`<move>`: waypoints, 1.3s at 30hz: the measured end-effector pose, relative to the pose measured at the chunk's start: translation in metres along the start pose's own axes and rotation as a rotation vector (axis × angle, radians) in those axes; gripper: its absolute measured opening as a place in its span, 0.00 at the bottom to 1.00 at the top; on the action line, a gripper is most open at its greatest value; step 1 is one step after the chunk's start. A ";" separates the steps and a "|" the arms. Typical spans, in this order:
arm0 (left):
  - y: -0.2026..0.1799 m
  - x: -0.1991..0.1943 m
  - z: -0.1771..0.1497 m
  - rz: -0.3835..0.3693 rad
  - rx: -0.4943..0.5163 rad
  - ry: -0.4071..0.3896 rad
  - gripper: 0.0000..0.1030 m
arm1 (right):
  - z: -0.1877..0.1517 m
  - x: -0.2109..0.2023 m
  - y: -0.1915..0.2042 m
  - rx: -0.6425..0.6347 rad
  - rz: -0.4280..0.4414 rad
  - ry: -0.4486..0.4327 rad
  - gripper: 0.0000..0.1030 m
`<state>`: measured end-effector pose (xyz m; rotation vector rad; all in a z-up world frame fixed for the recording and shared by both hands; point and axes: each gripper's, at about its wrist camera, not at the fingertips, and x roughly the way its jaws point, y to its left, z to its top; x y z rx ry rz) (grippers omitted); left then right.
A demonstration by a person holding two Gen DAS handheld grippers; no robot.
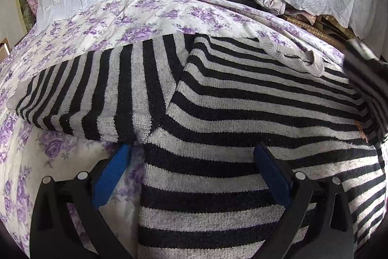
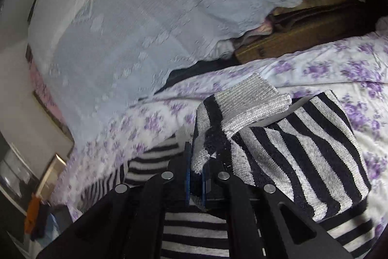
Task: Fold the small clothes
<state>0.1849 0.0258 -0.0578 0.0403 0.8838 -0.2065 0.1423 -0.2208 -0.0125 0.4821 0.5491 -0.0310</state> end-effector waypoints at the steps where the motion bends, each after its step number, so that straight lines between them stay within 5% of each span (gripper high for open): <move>1: 0.000 0.000 0.000 0.000 0.000 0.000 0.96 | -0.005 0.007 0.007 -0.034 -0.015 0.019 0.10; 3: 0.000 0.000 0.000 -0.001 -0.001 0.001 0.96 | -0.023 0.034 0.020 -0.152 -0.064 0.126 0.13; 5: 0.001 0.001 0.000 -0.004 -0.003 0.003 0.96 | -0.041 0.058 0.021 -0.210 -0.080 0.263 0.28; 10: 0.002 -0.001 -0.001 -0.013 -0.005 -0.002 0.96 | -0.038 0.032 0.019 -0.250 -0.038 0.270 0.56; 13: 0.005 -0.013 0.001 -0.050 -0.016 -0.029 0.96 | -0.024 -0.016 0.003 -0.273 -0.003 0.183 0.57; 16: 0.003 -0.026 0.007 -0.120 -0.029 -0.045 0.96 | -0.012 -0.046 -0.031 -0.238 -0.060 0.096 0.58; 20: -0.017 -0.022 0.014 -0.223 -0.022 0.029 0.96 | -0.015 -0.031 -0.103 -0.124 -0.183 0.169 0.58; 23: -0.039 0.000 0.022 -0.226 0.016 0.114 0.96 | -0.021 -0.029 -0.138 0.021 -0.070 0.155 0.56; 29: -0.049 0.028 0.035 -0.264 -0.050 0.167 0.93 | -0.013 -0.047 -0.150 0.087 -0.022 0.091 0.57; 31: -0.058 0.029 0.038 -0.280 -0.028 0.164 0.69 | -0.010 -0.049 -0.155 0.121 -0.010 0.081 0.57; 35: -0.072 0.029 0.044 -0.328 0.003 0.171 0.40 | -0.002 -0.057 -0.158 0.142 -0.007 0.052 0.57; 37: -0.077 0.028 0.048 -0.312 0.016 0.153 0.13 | 0.002 -0.056 -0.156 0.141 -0.007 0.044 0.57; 39: -0.077 0.022 0.054 -0.294 0.028 0.111 0.04 | 0.010 -0.057 -0.153 0.134 -0.007 0.034 0.57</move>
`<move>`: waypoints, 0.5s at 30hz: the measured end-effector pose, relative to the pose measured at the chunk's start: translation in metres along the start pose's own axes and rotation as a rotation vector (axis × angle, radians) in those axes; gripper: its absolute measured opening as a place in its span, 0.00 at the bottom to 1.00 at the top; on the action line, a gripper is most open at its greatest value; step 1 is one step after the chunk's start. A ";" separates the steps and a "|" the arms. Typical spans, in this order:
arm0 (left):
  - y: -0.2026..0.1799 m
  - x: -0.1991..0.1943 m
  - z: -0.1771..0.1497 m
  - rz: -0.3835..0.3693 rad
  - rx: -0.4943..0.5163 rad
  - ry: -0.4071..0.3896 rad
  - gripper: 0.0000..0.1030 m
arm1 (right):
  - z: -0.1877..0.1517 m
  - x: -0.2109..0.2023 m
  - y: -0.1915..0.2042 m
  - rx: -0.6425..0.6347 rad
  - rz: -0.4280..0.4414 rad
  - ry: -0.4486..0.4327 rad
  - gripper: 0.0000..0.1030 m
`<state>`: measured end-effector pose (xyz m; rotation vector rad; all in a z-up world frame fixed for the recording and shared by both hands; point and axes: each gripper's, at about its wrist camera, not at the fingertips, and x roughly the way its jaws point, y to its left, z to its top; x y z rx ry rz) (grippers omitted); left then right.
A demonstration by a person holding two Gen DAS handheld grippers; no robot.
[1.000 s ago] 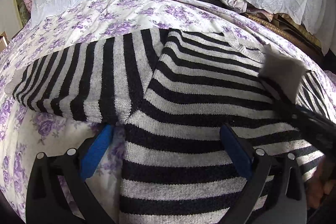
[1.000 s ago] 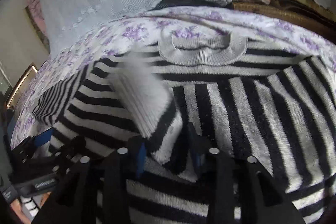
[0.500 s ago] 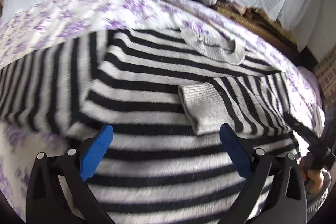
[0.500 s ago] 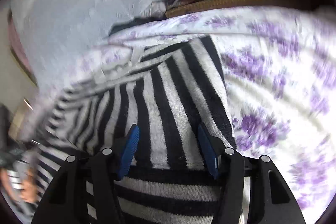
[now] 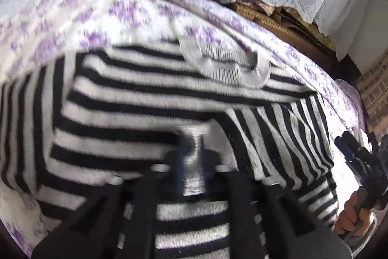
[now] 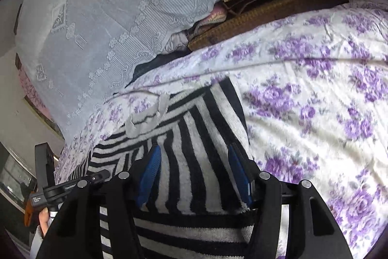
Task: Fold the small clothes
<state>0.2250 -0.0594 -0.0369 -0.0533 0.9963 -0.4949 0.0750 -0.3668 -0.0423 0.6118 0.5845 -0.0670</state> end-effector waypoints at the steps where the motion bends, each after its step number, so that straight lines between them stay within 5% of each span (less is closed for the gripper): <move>1: 0.002 -0.004 0.004 0.004 -0.008 -0.024 0.04 | 0.004 0.000 0.002 -0.005 -0.004 -0.007 0.57; 4: 0.004 -0.019 0.016 0.007 0.000 -0.093 0.04 | 0.018 0.005 0.013 -0.057 -0.030 -0.027 0.57; 6: 0.001 -0.017 0.015 0.085 0.040 -0.126 0.04 | 0.019 0.020 0.014 -0.093 -0.063 0.009 0.57; 9: 0.007 0.019 0.000 0.179 0.060 -0.030 0.06 | 0.003 0.057 -0.007 -0.082 -0.132 0.154 0.57; 11: 0.007 0.022 -0.009 0.200 0.088 -0.060 0.09 | 0.005 0.051 -0.009 -0.070 -0.122 0.136 0.55; 13: 0.001 0.007 -0.009 0.223 0.101 -0.092 0.25 | 0.010 0.031 0.000 -0.088 -0.138 0.050 0.55; 15: -0.004 -0.013 -0.012 0.162 0.104 -0.153 0.41 | 0.011 0.021 0.011 -0.140 -0.130 -0.004 0.56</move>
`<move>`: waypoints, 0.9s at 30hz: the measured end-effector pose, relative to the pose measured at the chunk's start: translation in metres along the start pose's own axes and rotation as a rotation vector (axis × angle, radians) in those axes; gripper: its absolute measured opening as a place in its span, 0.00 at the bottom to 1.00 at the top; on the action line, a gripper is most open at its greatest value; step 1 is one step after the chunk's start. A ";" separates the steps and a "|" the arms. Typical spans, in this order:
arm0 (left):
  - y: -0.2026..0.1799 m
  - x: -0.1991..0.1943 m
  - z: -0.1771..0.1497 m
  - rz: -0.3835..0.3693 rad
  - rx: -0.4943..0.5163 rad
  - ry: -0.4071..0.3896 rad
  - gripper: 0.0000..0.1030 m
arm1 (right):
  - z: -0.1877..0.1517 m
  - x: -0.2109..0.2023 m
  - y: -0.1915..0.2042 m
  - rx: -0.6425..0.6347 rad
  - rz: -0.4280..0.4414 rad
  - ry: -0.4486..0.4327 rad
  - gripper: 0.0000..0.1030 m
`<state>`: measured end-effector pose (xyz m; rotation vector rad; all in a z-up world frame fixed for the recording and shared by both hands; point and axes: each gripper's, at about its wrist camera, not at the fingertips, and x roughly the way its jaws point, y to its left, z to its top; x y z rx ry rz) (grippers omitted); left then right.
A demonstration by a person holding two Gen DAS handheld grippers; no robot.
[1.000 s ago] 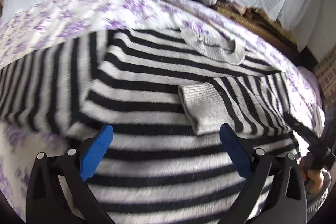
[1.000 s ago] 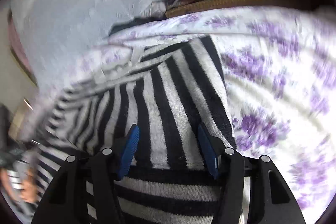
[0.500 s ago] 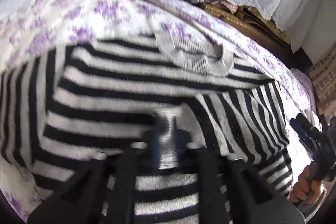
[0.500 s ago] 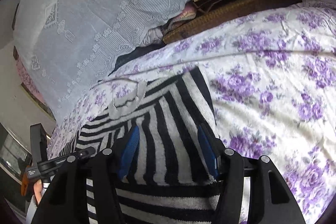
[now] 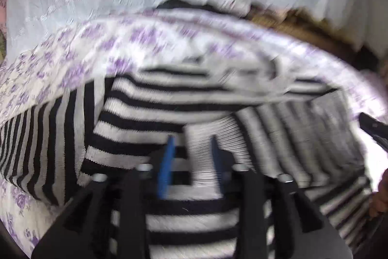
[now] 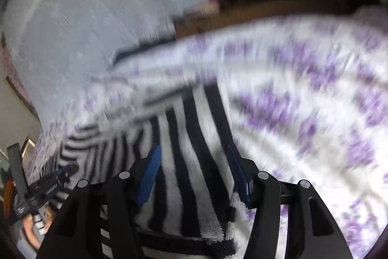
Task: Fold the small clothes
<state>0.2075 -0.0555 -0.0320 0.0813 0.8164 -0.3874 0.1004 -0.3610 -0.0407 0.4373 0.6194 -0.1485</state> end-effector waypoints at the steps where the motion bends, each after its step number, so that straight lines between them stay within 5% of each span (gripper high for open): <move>1: -0.003 -0.010 0.000 -0.030 0.009 -0.032 0.49 | 0.000 0.001 0.007 -0.035 0.015 0.015 0.56; 4: -0.018 -0.008 -0.004 -0.047 0.051 0.002 0.75 | -0.012 0.027 0.013 -0.063 0.028 0.151 0.64; 6: -0.025 0.026 -0.014 -0.006 0.103 0.138 0.78 | -0.020 0.037 0.019 -0.124 0.024 0.171 0.64; 9: -0.015 0.020 -0.011 -0.023 0.047 0.117 0.78 | -0.020 0.004 0.035 -0.168 -0.052 0.081 0.65; 11: -0.003 0.008 -0.009 -0.025 -0.003 0.097 0.78 | -0.027 -0.012 0.045 -0.221 -0.027 0.066 0.76; 14: 0.032 -0.012 -0.013 -0.046 -0.104 0.075 0.78 | -0.047 0.003 0.041 -0.231 -0.032 0.189 0.82; 17: 0.089 -0.032 -0.022 -0.075 -0.269 0.083 0.74 | -0.042 -0.012 0.040 -0.207 -0.033 0.135 0.82; 19: 0.136 -0.046 -0.033 -0.262 -0.402 0.085 0.58 | -0.040 -0.034 0.031 -0.136 0.011 0.068 0.85; 20: 0.150 -0.052 -0.038 -0.301 -0.446 0.083 0.63 | -0.041 -0.045 0.022 -0.098 0.035 0.050 0.86; 23: 0.202 -0.078 -0.053 -0.101 -0.513 0.028 0.68 | -0.054 -0.065 -0.002 -0.007 0.001 0.019 0.86; 27: 0.257 -0.074 -0.069 -0.138 -0.665 0.030 0.68 | -0.066 -0.082 -0.038 0.130 -0.010 -0.005 0.86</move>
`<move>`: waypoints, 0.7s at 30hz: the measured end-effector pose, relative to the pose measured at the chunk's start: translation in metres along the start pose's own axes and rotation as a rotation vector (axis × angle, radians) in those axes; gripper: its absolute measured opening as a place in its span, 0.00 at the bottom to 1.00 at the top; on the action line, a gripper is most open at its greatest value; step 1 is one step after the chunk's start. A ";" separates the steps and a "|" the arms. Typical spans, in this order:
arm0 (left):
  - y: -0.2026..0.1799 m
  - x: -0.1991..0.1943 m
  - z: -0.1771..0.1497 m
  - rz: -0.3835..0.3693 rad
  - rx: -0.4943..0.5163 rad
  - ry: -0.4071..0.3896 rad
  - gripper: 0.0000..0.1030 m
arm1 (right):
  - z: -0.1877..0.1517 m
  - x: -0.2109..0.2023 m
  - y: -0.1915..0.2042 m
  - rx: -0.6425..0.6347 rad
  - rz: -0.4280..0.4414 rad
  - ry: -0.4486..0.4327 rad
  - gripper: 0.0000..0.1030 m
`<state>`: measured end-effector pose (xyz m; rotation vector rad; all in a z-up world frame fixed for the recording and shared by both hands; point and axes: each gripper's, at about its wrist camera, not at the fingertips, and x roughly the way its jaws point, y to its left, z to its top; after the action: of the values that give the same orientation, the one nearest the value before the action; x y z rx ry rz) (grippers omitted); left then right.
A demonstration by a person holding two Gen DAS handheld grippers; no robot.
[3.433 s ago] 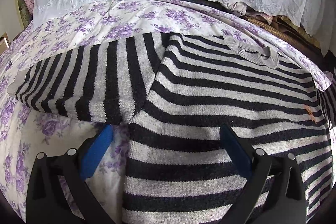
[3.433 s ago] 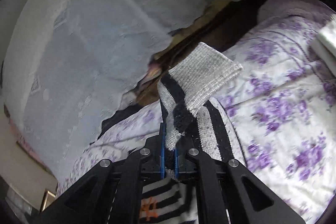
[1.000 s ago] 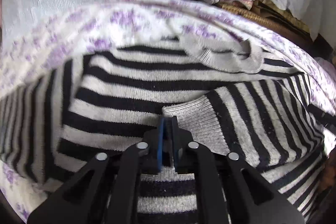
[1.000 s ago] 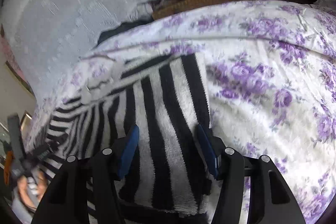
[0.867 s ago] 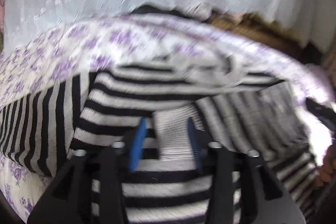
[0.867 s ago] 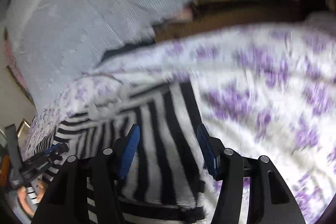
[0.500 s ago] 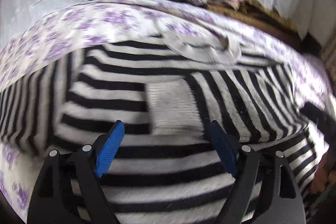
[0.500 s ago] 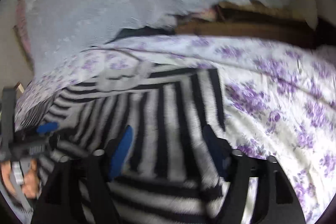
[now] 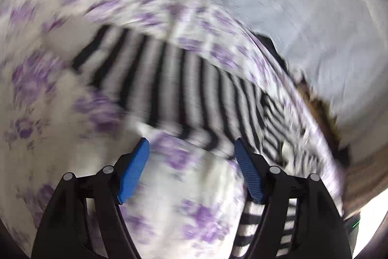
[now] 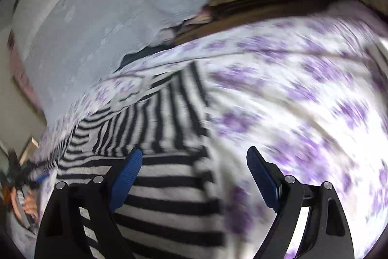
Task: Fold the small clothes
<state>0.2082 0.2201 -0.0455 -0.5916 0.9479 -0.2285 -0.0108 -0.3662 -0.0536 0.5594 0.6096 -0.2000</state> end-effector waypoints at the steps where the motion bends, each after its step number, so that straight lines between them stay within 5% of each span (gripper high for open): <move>1: 0.010 0.002 0.006 -0.020 -0.042 -0.001 0.68 | -0.002 0.000 -0.007 0.029 -0.003 0.003 0.86; 6: 0.032 0.017 0.031 -0.004 -0.139 -0.037 0.63 | -0.011 0.015 -0.014 0.075 0.000 0.035 0.86; 8: 0.043 0.016 0.039 -0.001 -0.181 -0.055 0.57 | -0.012 0.013 -0.017 0.075 0.006 0.033 0.87; 10: 0.047 0.016 0.045 0.027 -0.198 -0.073 0.40 | -0.012 0.013 -0.018 0.077 0.008 0.034 0.88; 13: 0.038 0.010 0.045 0.090 -0.129 -0.080 0.15 | -0.012 0.012 -0.019 0.080 0.010 0.035 0.88; 21: -0.056 -0.018 0.033 0.190 0.208 -0.171 0.11 | -0.010 0.010 -0.021 0.103 0.028 0.033 0.88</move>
<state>0.2288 0.1945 0.0131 -0.3219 0.7968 -0.1021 -0.0146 -0.3779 -0.0759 0.6718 0.6260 -0.1972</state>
